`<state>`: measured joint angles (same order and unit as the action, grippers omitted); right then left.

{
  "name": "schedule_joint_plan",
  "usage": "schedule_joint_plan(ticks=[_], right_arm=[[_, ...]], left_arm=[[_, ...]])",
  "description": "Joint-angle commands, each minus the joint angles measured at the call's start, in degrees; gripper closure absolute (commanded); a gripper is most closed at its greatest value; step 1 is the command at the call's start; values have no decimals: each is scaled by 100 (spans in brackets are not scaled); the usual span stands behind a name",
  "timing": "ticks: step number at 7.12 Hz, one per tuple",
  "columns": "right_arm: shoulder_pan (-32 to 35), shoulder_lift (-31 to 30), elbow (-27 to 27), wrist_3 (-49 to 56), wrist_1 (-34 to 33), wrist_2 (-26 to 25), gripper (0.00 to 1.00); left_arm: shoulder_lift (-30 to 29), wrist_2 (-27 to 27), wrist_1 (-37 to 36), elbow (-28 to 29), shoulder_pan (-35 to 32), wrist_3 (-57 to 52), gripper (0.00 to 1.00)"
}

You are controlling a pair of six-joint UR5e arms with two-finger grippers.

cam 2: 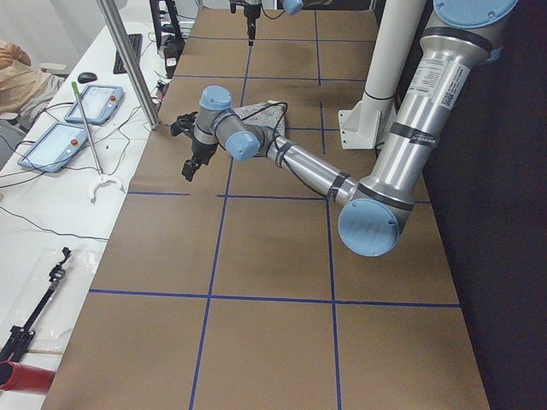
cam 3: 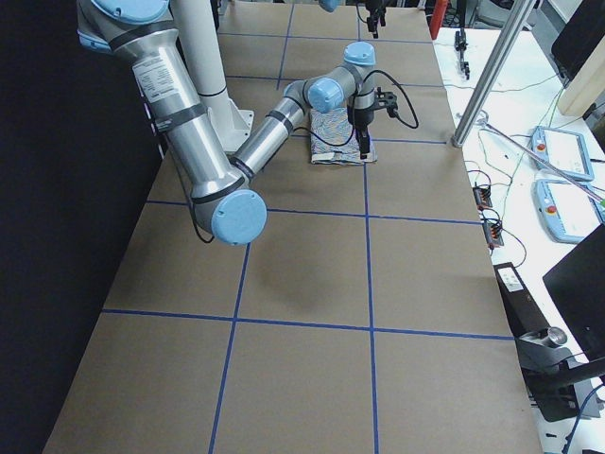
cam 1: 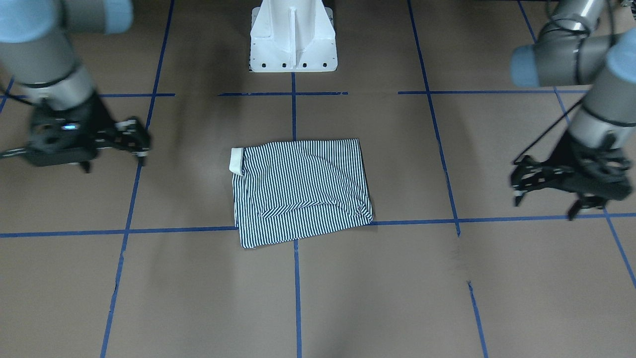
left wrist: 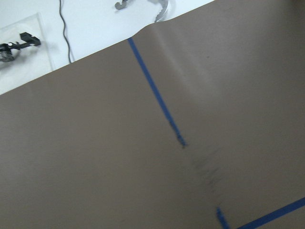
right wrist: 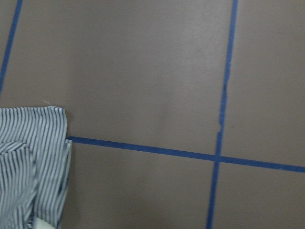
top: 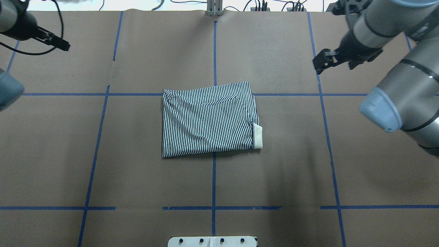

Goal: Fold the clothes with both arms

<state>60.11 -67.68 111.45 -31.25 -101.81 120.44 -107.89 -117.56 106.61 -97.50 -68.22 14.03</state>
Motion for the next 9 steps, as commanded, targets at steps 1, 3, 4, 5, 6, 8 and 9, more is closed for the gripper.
schedule_joint_plan(ticks=[1,3,4,5,6,8,9], right_arm=[[1453,-1102,-87,2577,-23,679,0],[2178,-1981,-640,3414,47,955,0],[2372,-2334,-903,3432,48,895,0],[2644,-2389,-1271,3450,56,946,0],[2855,-2547,-1309,3450,56,973,0],[3094,-2698,-1301,3747,48,973,0],[3094,-2689,-1292,3740,56,973,0]], left_arm=[[835,-860,-44,38,-1216,-1793,0],[1724,-1190,88,116,-1519,-1711,0],[1797,-1155,97,518,-1702,-1728,0],[1737,-1224,45,1096,-2139,-1763,0],[1841,-1321,-25,1206,-2204,-1789,0],[1939,-1778,-1135,920,-2205,-1781,0],[1904,-1735,-1420,674,-2205,-1798,0]])
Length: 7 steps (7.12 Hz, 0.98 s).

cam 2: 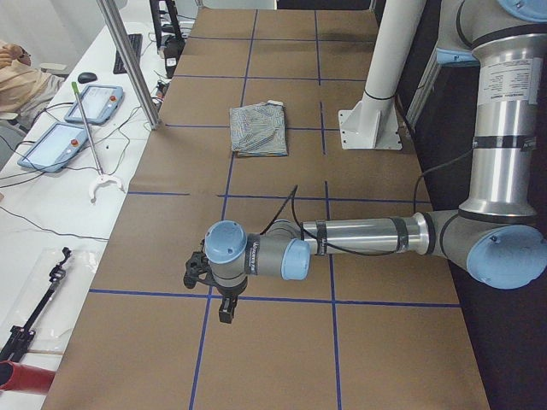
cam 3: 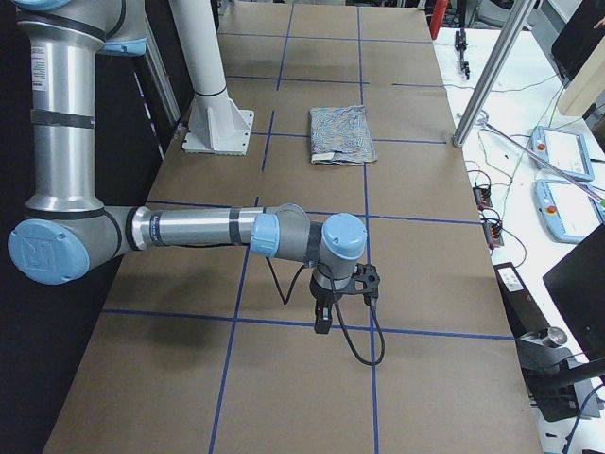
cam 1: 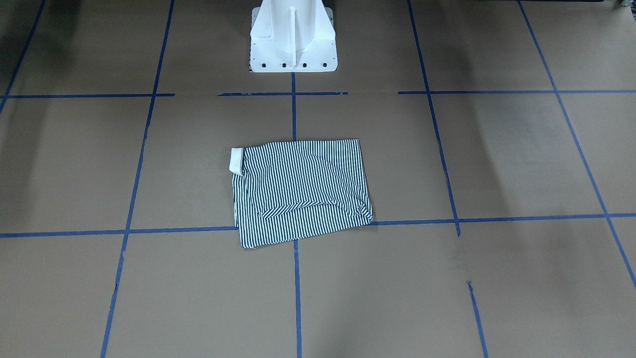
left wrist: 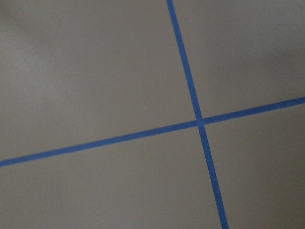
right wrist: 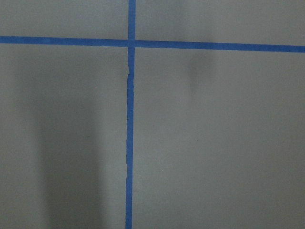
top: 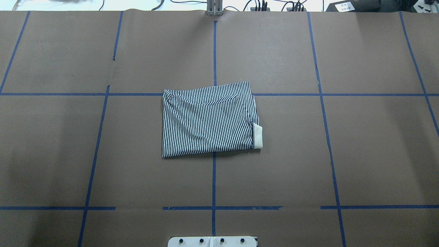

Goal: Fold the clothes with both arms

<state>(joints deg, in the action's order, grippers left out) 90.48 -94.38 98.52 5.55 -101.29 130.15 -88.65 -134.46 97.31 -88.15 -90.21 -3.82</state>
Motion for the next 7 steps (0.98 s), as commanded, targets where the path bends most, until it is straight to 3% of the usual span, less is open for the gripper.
schedule_joint_plan(ticks=[1,7], right_arm=[[66,-19,1,60,4,2,0],[66,-36,-8,51,4,-7,0]], left_arm=[[40,-45,-520,-473,-6,-5,0],[75,-98,-450,-545,-6,57,0]])
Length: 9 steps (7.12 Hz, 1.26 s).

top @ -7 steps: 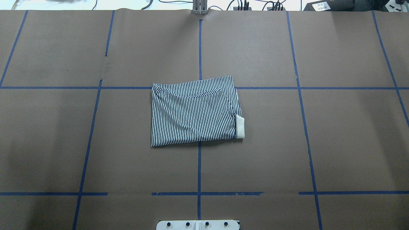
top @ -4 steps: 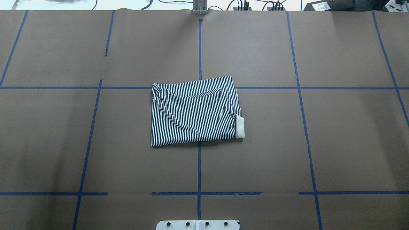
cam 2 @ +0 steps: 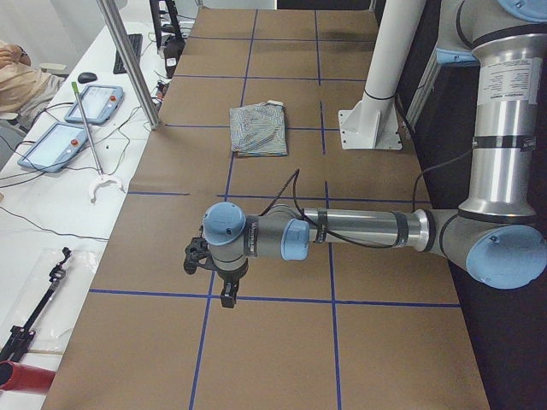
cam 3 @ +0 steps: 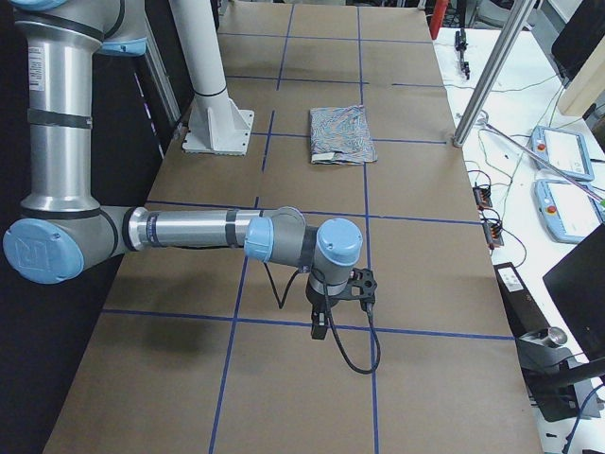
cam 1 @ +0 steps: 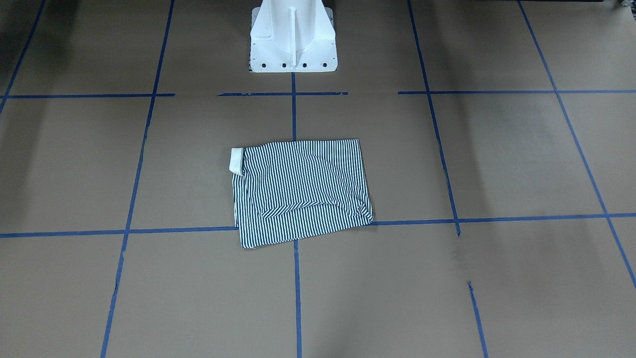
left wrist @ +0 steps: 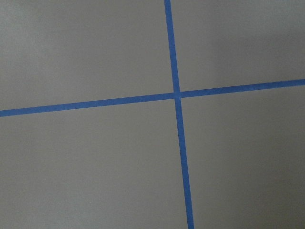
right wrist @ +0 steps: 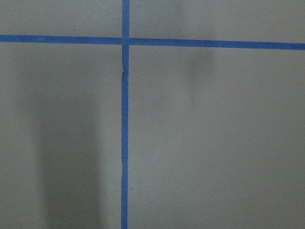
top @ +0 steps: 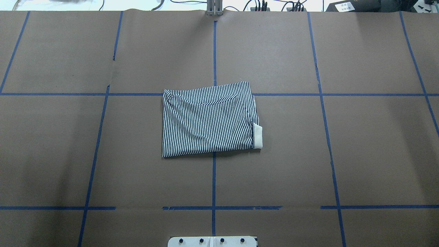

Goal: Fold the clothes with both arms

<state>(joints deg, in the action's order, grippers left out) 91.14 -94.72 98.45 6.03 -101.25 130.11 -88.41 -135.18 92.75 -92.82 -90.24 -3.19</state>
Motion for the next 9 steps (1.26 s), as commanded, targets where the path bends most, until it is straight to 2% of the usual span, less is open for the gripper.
schedule_joint_plan(ticks=[1,9], right_arm=[[0,-2,-1,-5,0,-3,0],[-17,50,-45,-23,0,-3,0]], left_arm=[[26,-8,24,17,-2,-14,0],[26,115,50,36,50,-32,0]])
